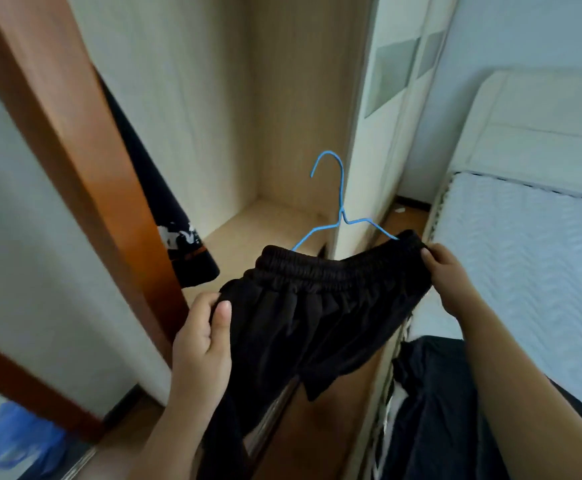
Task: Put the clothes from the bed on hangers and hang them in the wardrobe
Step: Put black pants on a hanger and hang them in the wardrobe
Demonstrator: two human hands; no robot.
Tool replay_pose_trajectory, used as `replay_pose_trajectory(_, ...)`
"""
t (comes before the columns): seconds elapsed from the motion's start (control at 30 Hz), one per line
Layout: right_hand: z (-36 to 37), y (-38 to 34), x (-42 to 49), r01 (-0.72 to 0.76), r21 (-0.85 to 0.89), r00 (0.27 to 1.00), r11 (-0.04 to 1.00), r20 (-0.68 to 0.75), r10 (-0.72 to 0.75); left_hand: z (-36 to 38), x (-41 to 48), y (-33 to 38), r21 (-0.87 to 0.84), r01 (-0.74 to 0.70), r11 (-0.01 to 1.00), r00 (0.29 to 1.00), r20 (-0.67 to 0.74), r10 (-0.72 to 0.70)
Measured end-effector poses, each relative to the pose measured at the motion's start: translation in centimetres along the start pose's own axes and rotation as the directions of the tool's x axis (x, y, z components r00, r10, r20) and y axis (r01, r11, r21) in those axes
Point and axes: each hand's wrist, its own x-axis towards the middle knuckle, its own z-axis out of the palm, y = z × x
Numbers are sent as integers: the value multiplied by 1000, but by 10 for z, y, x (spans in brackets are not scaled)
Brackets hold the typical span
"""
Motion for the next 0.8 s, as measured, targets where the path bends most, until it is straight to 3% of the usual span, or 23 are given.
replay_pose_trajectory(0.17, -41, 9, -2, -69, -73, 987, 995, -147, 58, 46, 59, -7, -53, -28, 998, 992, 125, 35)
replay_pose_trajectory(0.33, -73, 17, -6, -125, -164, 982, 979, -158, 99, 89, 103, -10, -67, -78, 995, 986, 144, 87)
replay_pose_trajectory(0.57, -74, 9, 25, -121, -176, 993, 977, -40, 115, 131, 172, -8, -81, -84, 993, 988, 120, 93)
replay_pose_trajectory(0.8, -57, -58, 126, 1, -58, 990, 998, 141, 7, 143, 287, 4, 13, -49, 999, 996, -80, 50)
